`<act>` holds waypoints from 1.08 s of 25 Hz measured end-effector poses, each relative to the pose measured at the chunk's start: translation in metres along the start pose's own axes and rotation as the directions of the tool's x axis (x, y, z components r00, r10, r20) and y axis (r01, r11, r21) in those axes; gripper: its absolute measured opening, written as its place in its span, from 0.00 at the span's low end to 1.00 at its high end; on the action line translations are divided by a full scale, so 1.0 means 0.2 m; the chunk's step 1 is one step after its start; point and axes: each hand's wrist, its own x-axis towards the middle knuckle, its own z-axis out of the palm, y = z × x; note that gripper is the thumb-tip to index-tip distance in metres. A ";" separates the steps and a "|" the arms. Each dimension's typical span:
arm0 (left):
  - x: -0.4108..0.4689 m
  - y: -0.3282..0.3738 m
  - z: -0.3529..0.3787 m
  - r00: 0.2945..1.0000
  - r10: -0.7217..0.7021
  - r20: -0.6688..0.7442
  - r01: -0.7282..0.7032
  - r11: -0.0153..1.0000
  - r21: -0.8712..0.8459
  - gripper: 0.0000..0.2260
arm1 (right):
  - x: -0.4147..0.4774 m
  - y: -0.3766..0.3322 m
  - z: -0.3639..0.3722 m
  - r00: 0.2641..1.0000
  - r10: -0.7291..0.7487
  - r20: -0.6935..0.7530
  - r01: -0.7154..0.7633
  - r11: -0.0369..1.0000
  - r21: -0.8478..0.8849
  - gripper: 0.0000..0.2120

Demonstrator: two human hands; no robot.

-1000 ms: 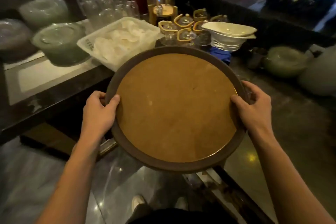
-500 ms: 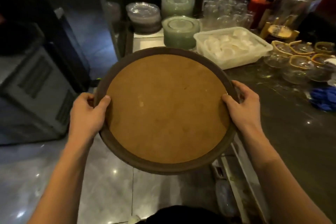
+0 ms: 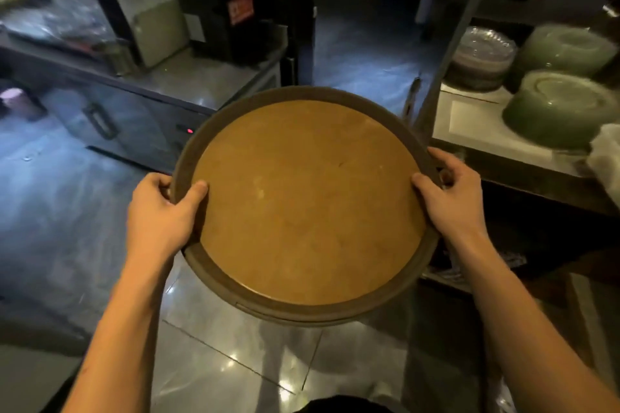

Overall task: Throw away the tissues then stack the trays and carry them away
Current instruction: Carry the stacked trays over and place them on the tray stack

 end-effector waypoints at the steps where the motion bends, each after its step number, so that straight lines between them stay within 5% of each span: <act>1: 0.03 -0.01 -0.03 1.000 -0.012 -0.019 0.012 1.000 0.003 0.21 | 0.04 -0.03 0.06 1.000 -0.016 0.024 0.016 1.000 0.018 0.23; 15: 0.65 0.20 0.49 0.976 -0.123 -0.177 0.138 0.988 0.074 0.16 | 1.13 -0.03 0.42 0.985 -0.079 0.154 0.057 0.988 0.142 0.21; 27: 1.62 0.32 1.04 0.985 -0.090 -0.147 0.093 0.996 0.013 0.15 | 2.10 -0.08 0.78 0.990 -0.044 0.131 0.028 0.992 0.126 0.20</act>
